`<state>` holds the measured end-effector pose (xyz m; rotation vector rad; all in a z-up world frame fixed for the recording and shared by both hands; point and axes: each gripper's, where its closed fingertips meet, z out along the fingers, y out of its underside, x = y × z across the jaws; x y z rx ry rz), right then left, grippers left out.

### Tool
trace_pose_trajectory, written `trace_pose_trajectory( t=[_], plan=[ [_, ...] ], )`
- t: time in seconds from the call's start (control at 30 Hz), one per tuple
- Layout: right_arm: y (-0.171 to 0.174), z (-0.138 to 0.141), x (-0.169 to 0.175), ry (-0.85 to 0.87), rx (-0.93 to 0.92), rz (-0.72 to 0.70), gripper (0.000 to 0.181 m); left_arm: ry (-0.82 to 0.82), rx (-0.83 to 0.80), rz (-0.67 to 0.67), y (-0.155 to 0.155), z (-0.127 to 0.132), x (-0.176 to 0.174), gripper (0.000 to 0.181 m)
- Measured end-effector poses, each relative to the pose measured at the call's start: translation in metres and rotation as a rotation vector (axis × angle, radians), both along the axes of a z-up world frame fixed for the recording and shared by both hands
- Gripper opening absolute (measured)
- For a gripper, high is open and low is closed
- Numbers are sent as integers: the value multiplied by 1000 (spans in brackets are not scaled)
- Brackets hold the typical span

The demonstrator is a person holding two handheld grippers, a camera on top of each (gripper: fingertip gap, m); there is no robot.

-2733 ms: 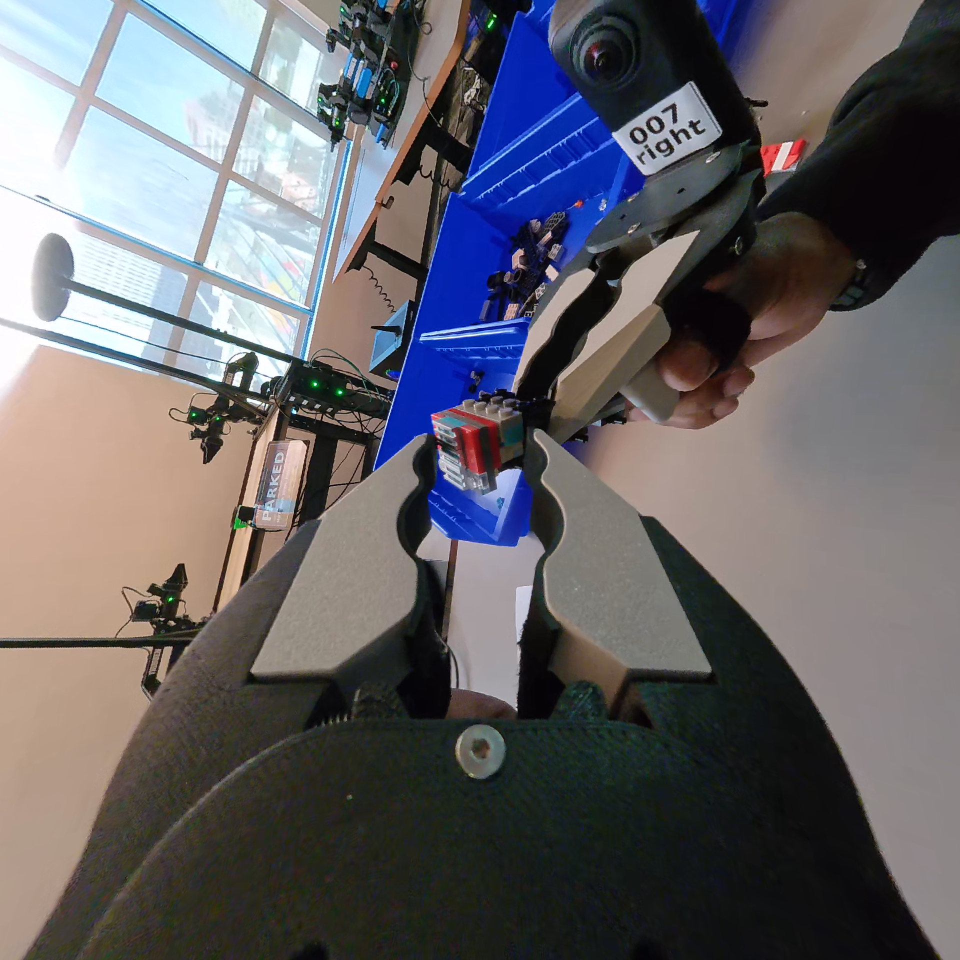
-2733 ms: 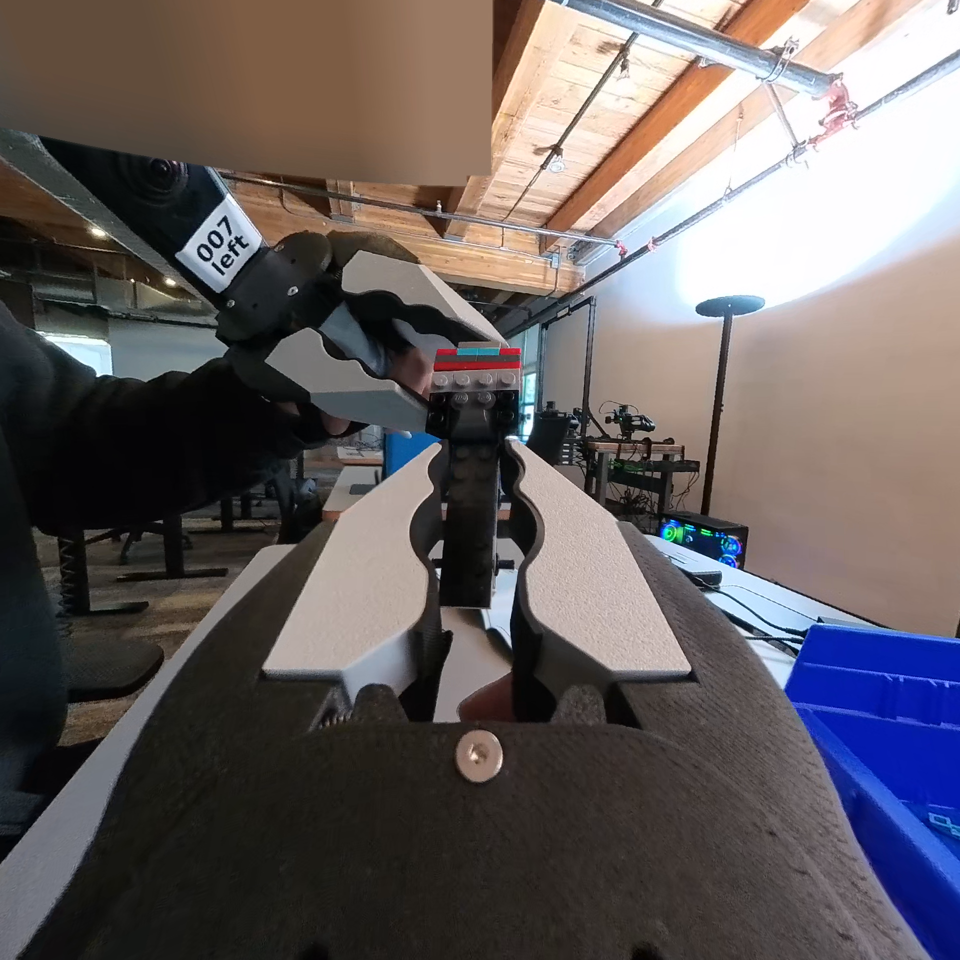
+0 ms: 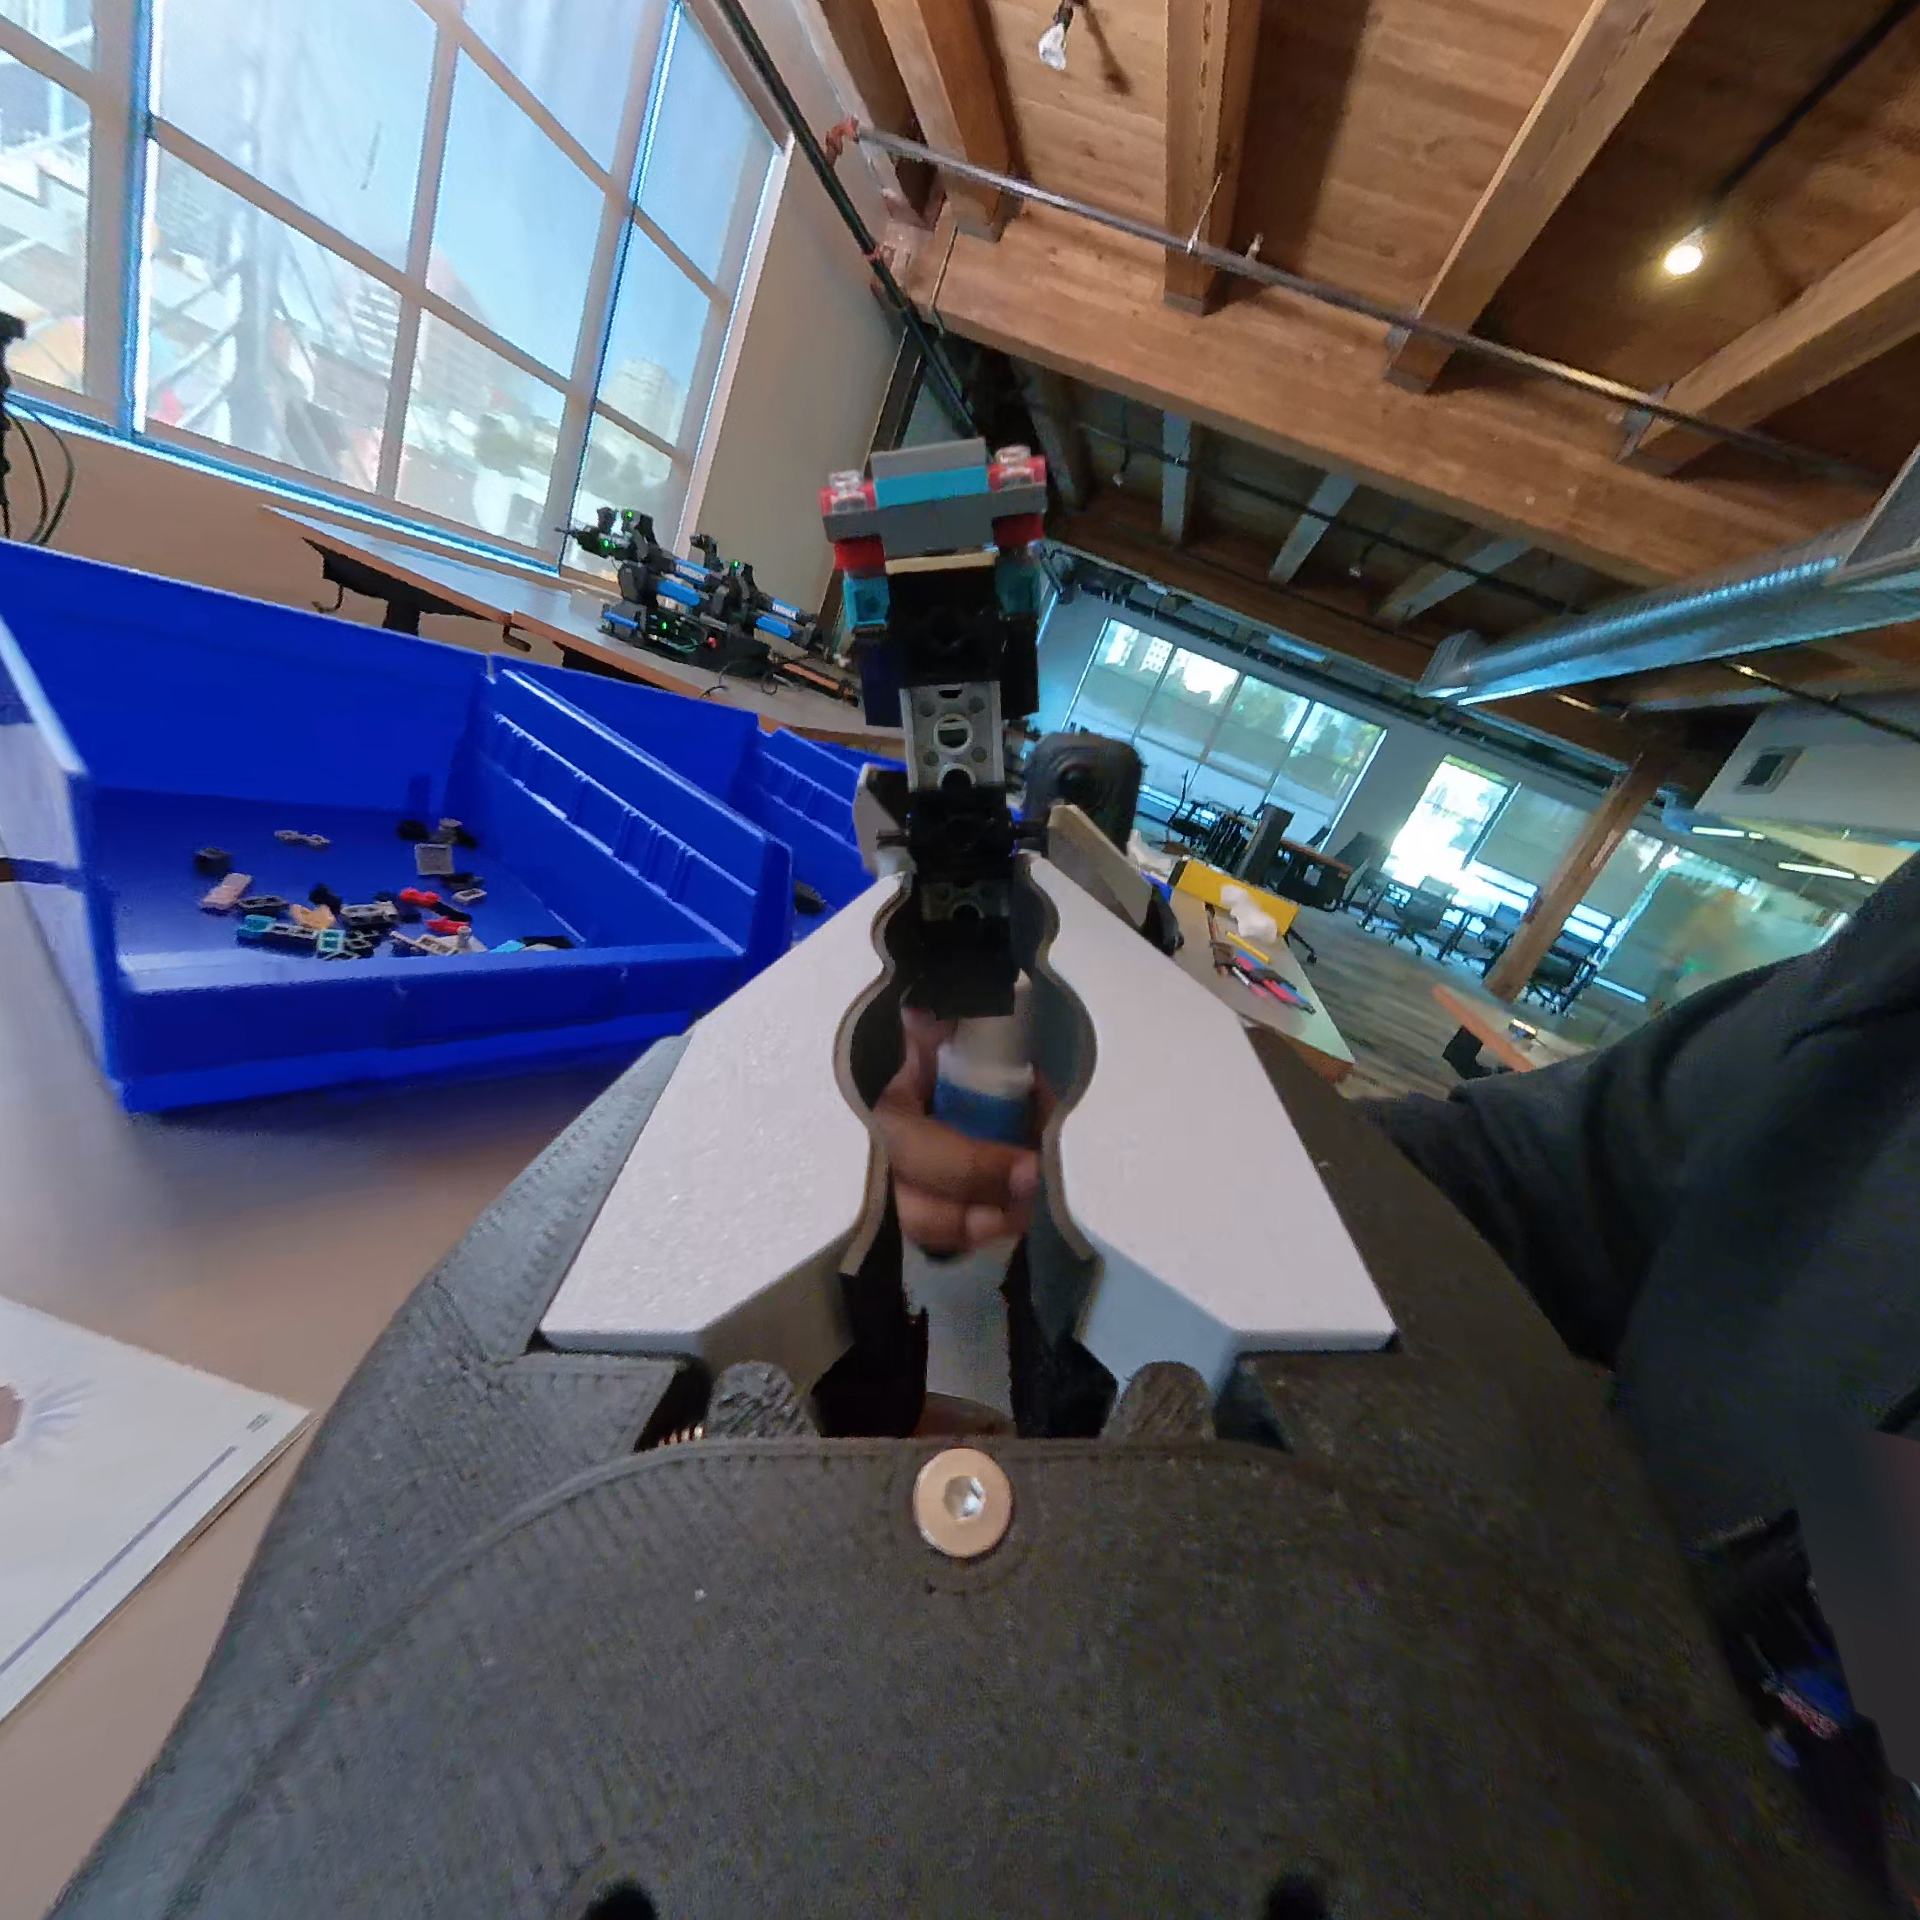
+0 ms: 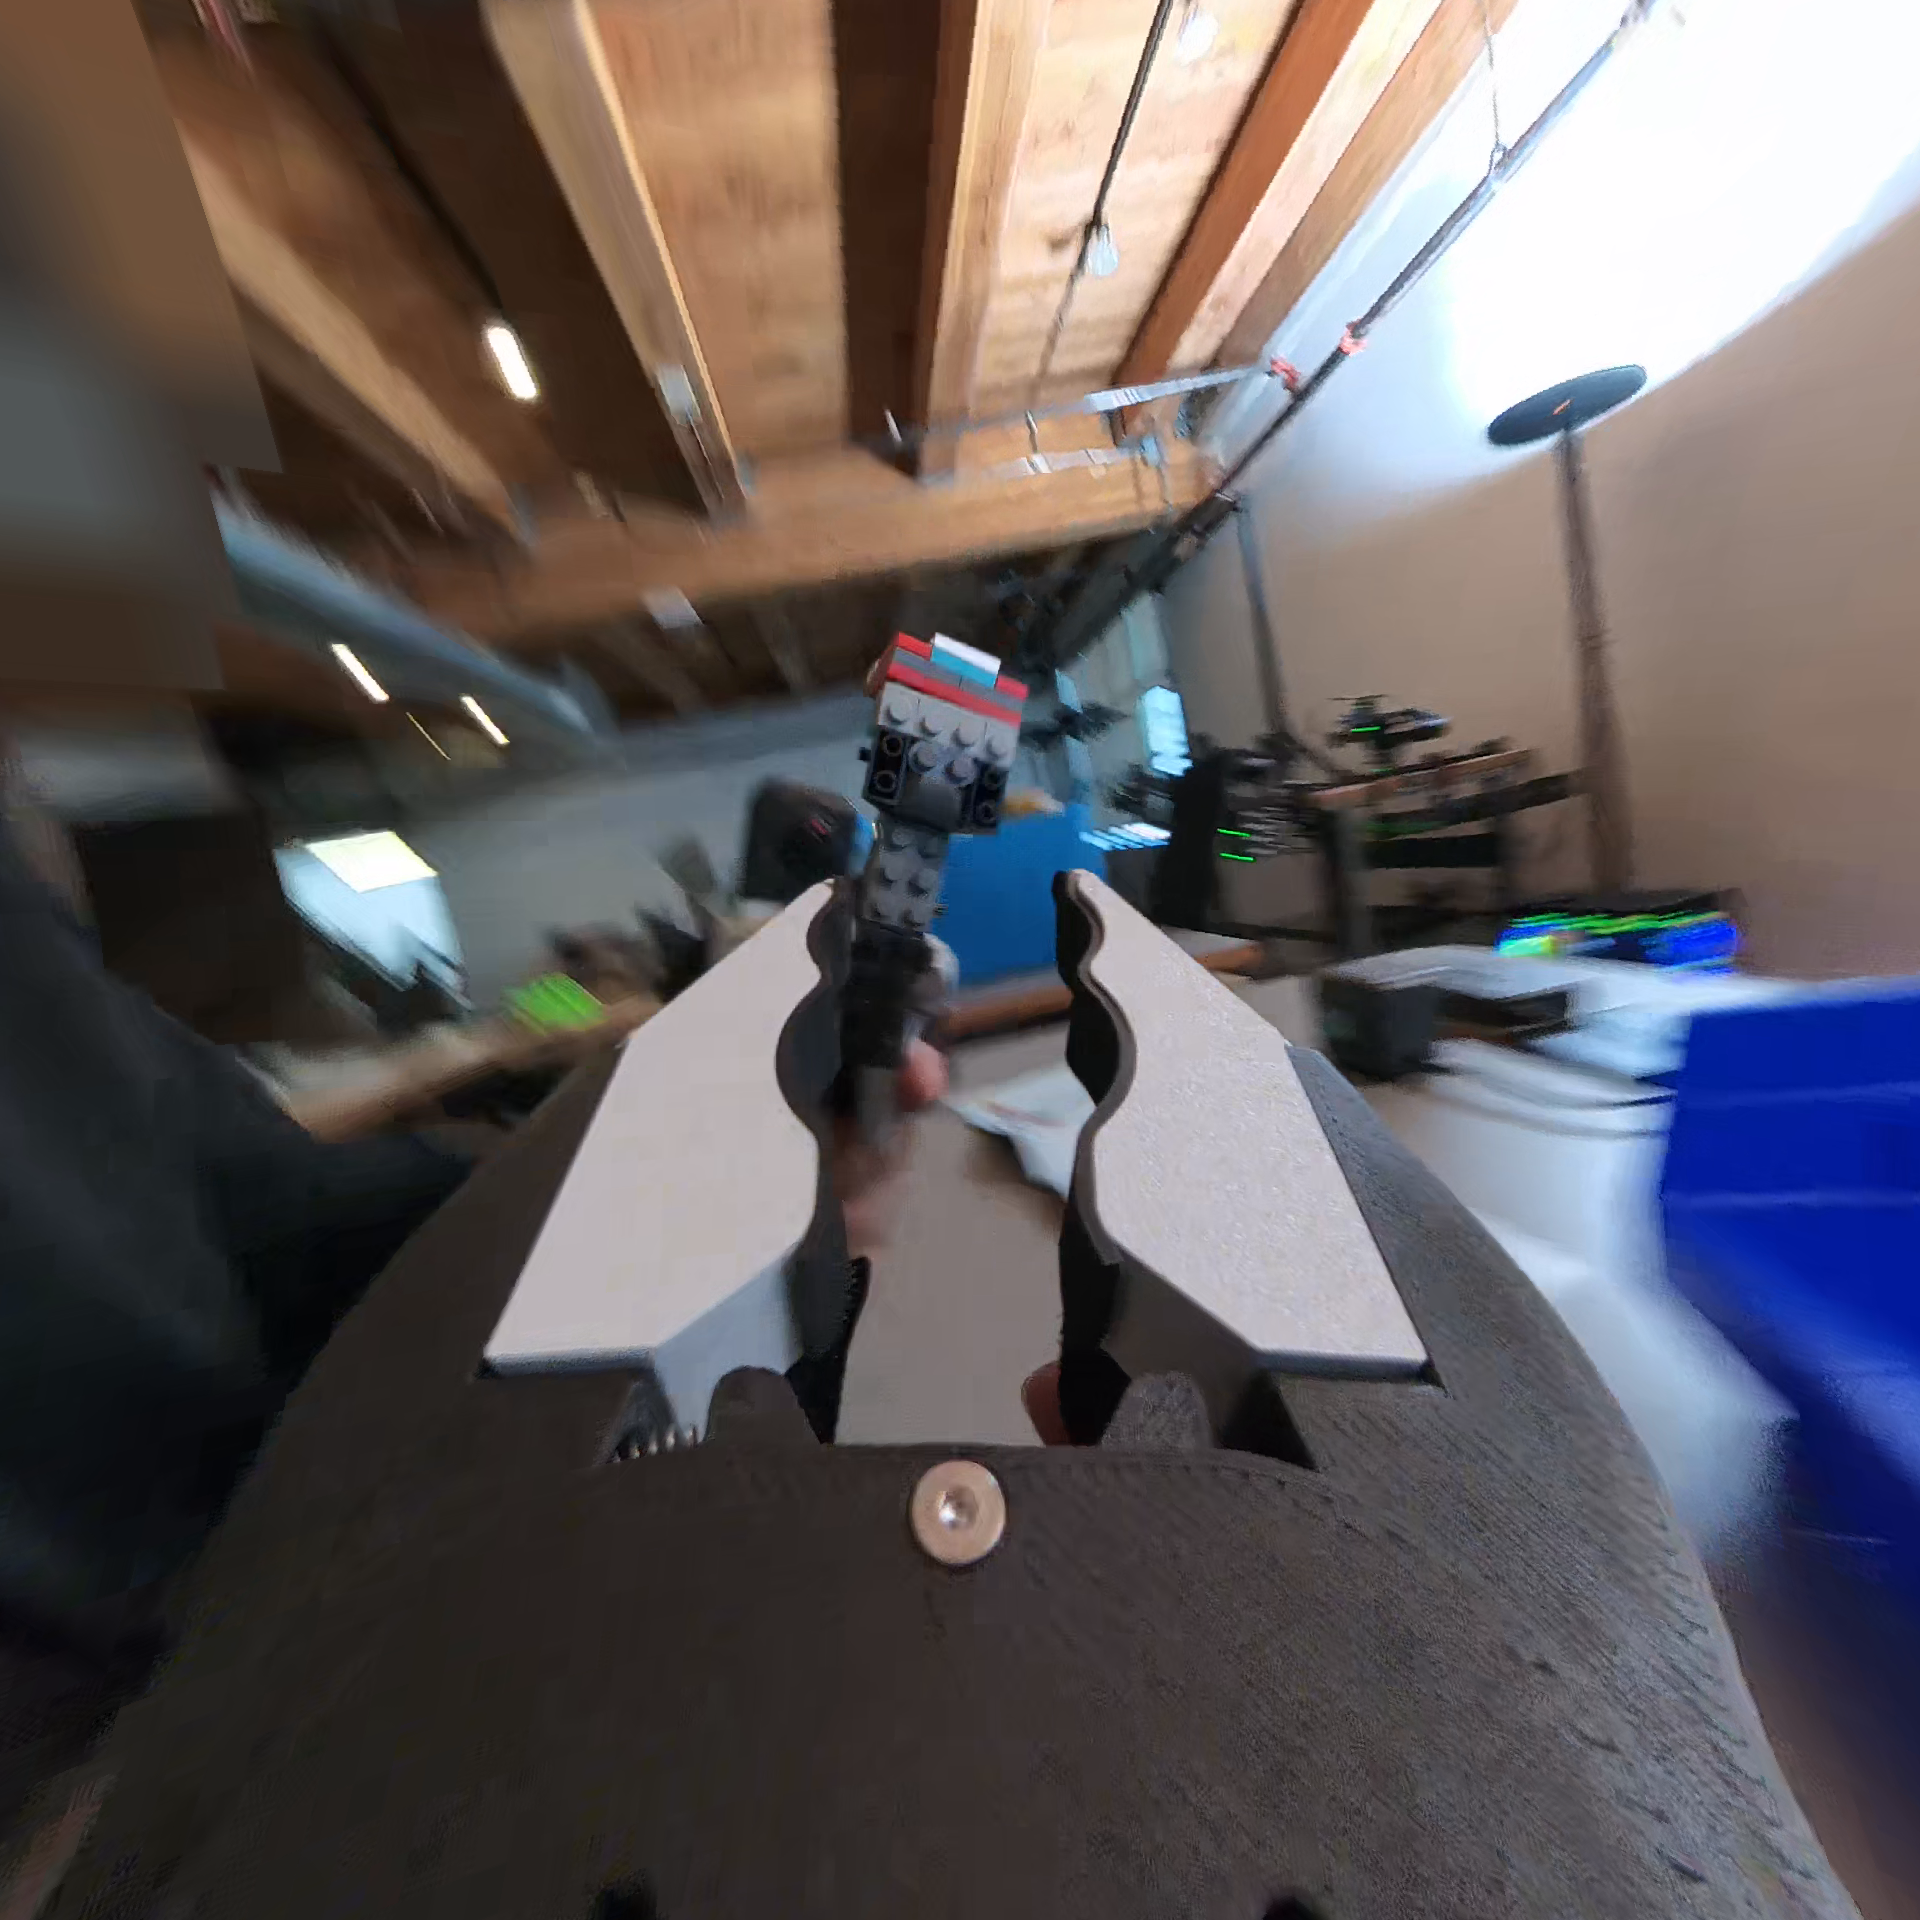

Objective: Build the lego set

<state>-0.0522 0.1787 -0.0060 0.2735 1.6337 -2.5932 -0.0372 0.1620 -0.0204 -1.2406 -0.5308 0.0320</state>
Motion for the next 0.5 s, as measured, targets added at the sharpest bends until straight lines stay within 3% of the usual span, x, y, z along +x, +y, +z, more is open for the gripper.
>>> trace_pose_trajectory(
  t=[0.13,0.2,0.33,0.5],
  plan=[
    [9,-1,-11,432,293,-283,48,-51,-61,-57,-16,-12,-2,17],
    [5,3,-11,609,403,-356,55,-80,-86,-111,-21,-20,-2,17],
    [-15,-8,-6,829,562,-313,71,-107,-76,-234,-23,-31,2,18],
    [-41,-25,-4,982,665,-262,84,-115,-92,-309,-24,-42,9,18]
  ],
)
